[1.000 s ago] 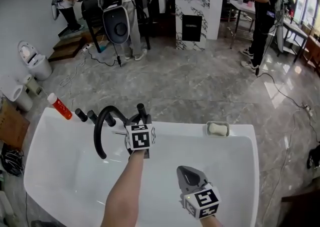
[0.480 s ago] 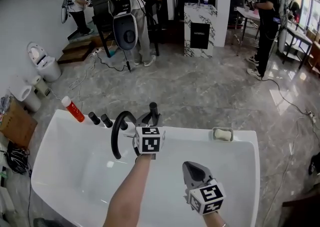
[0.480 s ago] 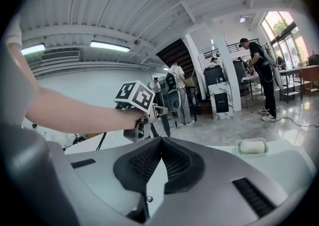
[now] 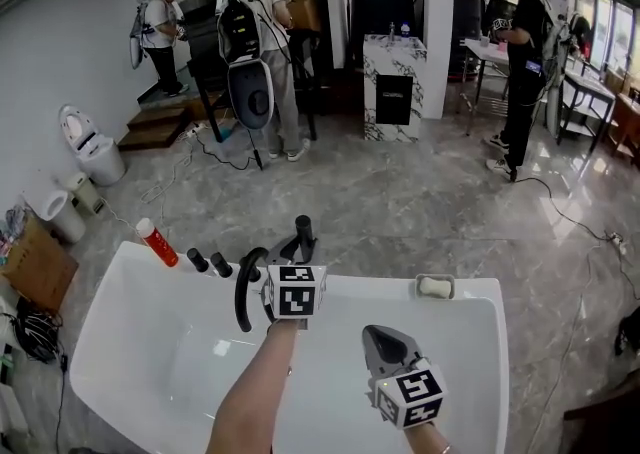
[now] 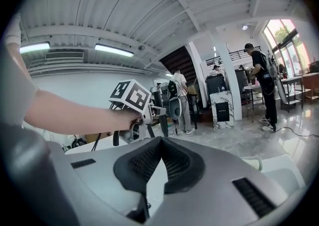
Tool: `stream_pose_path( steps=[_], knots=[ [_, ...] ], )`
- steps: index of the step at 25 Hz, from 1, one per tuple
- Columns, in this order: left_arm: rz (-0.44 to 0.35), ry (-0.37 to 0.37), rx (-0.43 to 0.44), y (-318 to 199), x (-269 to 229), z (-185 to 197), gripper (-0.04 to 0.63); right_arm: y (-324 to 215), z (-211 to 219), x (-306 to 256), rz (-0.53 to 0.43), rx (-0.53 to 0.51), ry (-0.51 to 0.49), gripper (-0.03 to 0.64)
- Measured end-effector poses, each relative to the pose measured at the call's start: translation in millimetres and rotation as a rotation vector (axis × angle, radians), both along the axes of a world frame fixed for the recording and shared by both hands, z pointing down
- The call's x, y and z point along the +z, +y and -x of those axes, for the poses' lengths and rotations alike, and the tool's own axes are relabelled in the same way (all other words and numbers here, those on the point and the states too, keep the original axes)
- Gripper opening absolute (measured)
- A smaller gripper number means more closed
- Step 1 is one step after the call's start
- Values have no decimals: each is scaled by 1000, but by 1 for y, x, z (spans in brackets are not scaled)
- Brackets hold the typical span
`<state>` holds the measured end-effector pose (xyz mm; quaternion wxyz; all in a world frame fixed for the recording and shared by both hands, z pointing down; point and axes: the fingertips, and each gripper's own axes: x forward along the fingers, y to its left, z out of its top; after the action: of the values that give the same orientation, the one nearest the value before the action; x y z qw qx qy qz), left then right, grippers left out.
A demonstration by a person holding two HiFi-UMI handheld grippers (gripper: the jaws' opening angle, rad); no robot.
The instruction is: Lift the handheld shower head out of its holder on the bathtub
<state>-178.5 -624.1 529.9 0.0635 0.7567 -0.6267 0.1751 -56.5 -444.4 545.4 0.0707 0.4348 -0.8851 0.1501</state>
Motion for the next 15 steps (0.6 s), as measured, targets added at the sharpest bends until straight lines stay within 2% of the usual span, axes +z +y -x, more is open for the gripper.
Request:
stream_pose_path(
  steps=[9, 15],
  knots=[
    [-87, -27, 27, 31, -100, -33, 147, 19, -30, -77, -60, 12, -10, 6],
    [-119, -23, 37, 59, -157, -48, 147, 42, -39, -125, -98, 9, -16, 6]
  ],
)
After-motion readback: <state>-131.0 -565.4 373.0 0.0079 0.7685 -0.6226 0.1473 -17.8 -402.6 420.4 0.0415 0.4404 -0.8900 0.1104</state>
